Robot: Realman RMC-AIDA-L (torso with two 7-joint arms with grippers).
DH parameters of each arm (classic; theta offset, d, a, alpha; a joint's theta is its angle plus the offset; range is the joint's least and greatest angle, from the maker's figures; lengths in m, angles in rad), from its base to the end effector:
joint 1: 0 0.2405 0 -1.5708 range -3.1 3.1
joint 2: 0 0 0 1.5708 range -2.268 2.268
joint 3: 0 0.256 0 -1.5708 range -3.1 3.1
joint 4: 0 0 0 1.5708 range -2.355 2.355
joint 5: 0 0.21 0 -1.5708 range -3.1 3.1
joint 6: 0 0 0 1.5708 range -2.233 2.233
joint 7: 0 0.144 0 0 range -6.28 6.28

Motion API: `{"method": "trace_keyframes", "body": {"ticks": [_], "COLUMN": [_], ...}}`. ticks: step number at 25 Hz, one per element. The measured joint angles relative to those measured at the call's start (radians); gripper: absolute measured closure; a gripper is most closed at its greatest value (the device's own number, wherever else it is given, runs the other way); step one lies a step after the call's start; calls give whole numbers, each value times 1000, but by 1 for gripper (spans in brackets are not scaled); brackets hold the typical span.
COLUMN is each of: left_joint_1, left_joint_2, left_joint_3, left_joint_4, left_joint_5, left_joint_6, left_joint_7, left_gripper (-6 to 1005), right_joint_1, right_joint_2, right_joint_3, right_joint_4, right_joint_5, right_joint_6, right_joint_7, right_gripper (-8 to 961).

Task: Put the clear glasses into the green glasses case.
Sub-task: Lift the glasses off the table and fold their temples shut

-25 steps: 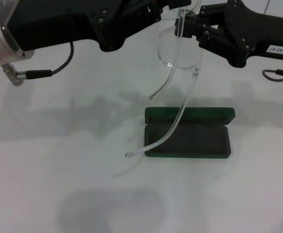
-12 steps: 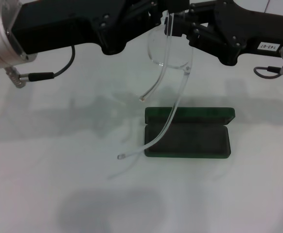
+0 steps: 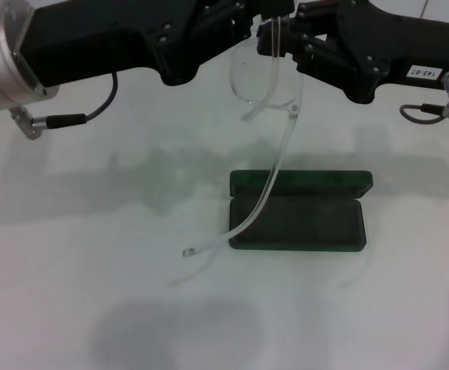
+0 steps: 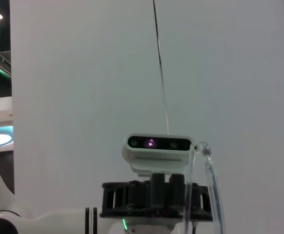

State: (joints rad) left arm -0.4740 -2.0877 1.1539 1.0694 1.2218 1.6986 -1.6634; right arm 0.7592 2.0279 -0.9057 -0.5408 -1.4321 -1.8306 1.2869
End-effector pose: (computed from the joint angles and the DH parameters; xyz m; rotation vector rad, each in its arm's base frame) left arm -0.1115 0.3151 0.0504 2.7402 0.2025 1.4896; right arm 0.1271 0.3524 0.0276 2.7700 -0.0346 -1.4754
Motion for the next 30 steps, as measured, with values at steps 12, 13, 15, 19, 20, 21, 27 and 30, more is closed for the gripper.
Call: {"method": "trace_keyframes", "body": {"ticks": [12, 13, 15, 19, 20, 21, 27, 30], "left_joint_1": [0, 0, 0, 2, 5, 9, 56, 78], "left_joint_2": [0, 0, 2, 15, 23, 32, 55, 60], "left_joint_3": [0, 0, 0, -2, -4, -10, -121, -132], "left_joint_4": [-14, -14, -11, 11, 20, 27, 32, 26], "left_joint_5": [-1, -3, -5, -39, -56, -73, -122, -116], "left_joint_6": [-4, -3, 0, 51, 75, 101, 207, 210], "left_joint_7": [15, 15, 13, -1, -7, -12, -31, -27], "left_gripper": [927, 927, 927, 927, 927, 927, 927, 927], "right_joint_1": [-8, -10, -16, -38, -38, -48, -116, -148], "right_joint_2": [-2, -2, -3, -9, -9, -11, -19, -24], "right_joint_3": [-18, -17, -14, 4, 4, 22, 185, 255], "right_joint_4": [-1, -1, -1, -7, -7, -15, -65, -64], "right_joint_5": [21, 21, 21, 22, 22, 23, 53, 134], "right_joint_6": [4, 5, 10, 21, 21, 20, -65, -129], "right_joint_7": [-13, -16, -26, -34, -34, -35, -35, -35], "right_gripper": [861, 861, 861, 861, 861, 861, 861, 861]}}
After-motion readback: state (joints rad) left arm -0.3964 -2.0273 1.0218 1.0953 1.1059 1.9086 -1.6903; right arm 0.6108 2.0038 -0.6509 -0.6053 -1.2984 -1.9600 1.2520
